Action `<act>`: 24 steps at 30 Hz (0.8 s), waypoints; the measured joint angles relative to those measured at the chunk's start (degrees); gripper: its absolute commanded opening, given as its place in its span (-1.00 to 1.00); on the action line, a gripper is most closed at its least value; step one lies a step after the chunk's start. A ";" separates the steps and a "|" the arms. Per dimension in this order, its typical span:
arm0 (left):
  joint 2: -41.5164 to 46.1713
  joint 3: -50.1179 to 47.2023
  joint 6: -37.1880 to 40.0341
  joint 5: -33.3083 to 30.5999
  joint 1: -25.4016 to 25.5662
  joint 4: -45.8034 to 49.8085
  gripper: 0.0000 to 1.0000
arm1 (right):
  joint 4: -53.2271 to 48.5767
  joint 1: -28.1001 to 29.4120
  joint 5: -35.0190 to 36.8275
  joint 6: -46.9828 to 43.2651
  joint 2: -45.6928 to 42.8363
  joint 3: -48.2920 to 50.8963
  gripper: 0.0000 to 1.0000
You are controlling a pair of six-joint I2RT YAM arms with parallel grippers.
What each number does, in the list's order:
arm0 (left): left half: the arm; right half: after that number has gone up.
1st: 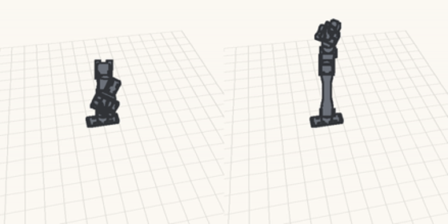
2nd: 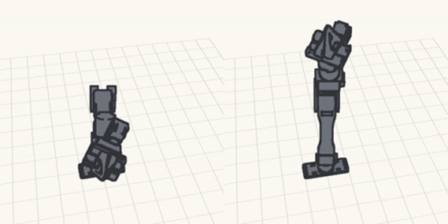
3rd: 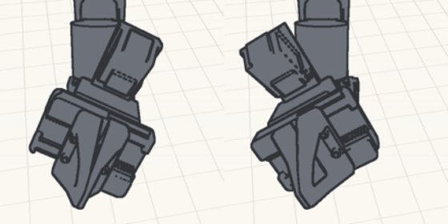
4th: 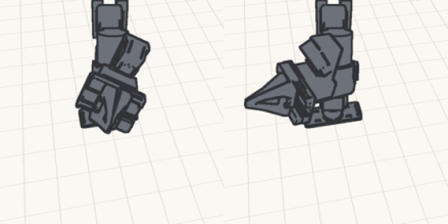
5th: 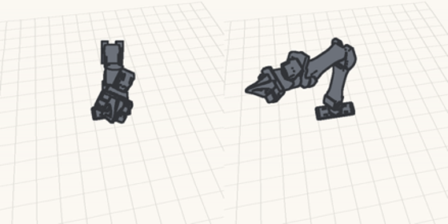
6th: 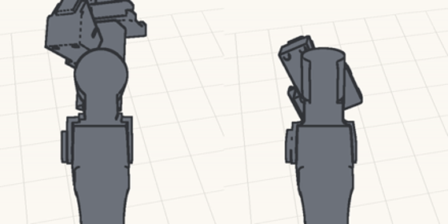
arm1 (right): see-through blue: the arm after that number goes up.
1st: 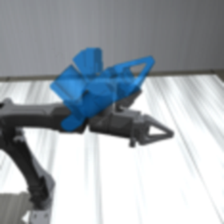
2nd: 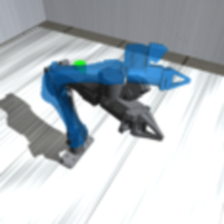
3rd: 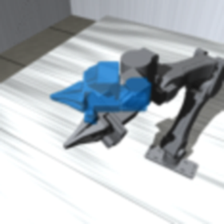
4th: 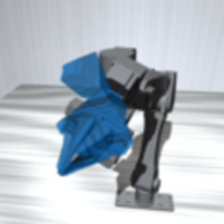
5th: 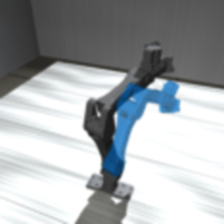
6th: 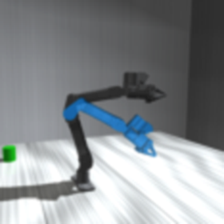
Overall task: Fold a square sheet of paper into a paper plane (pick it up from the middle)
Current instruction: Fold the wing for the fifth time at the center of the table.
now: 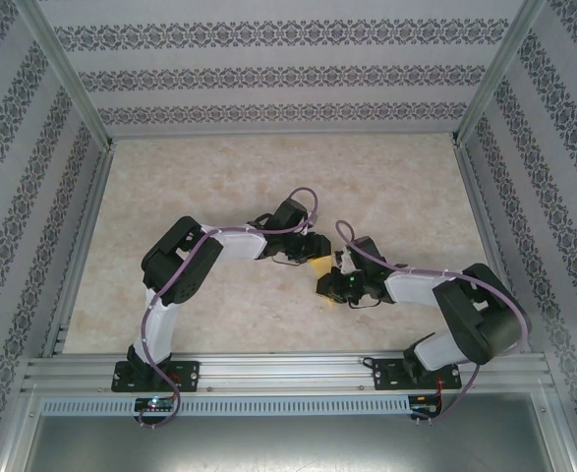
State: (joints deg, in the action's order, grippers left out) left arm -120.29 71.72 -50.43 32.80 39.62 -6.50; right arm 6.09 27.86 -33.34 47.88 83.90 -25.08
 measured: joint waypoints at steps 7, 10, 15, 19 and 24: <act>0.00 0.83 1.14 -0.09 -0.13 1.49 -0.15 | 5.92 -0.37 -0.57 -0.94 -1.07 3.87 -0.95; 0.00 0.85 1.64 0.42 -0.48 1.55 -0.13 | 6.47 -0.37 -0.55 -0.98 -1.49 4.37 -0.96; -0.37 2.34 3.78 -0.31 -2.93 3.32 -0.11 | 6.43 -0.39 -0.59 -0.98 -1.64 4.48 -0.96; -0.81 3.17 4.90 -0.48 -5.31 3.67 -0.10 | 6.45 -0.39 -0.63 -0.98 -1.75 4.61 -0.96; -0.96 3.61 5.92 -0.50 -6.75 3.80 -0.06 | 6.47 -0.39 -1.07 -0.96 -1.79 4.74 -0.94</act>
State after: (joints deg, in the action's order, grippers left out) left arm -121.25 75.33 -44.51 32.29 32.86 -2.70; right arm 12.56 27.46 -34.41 46.92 82.11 -20.34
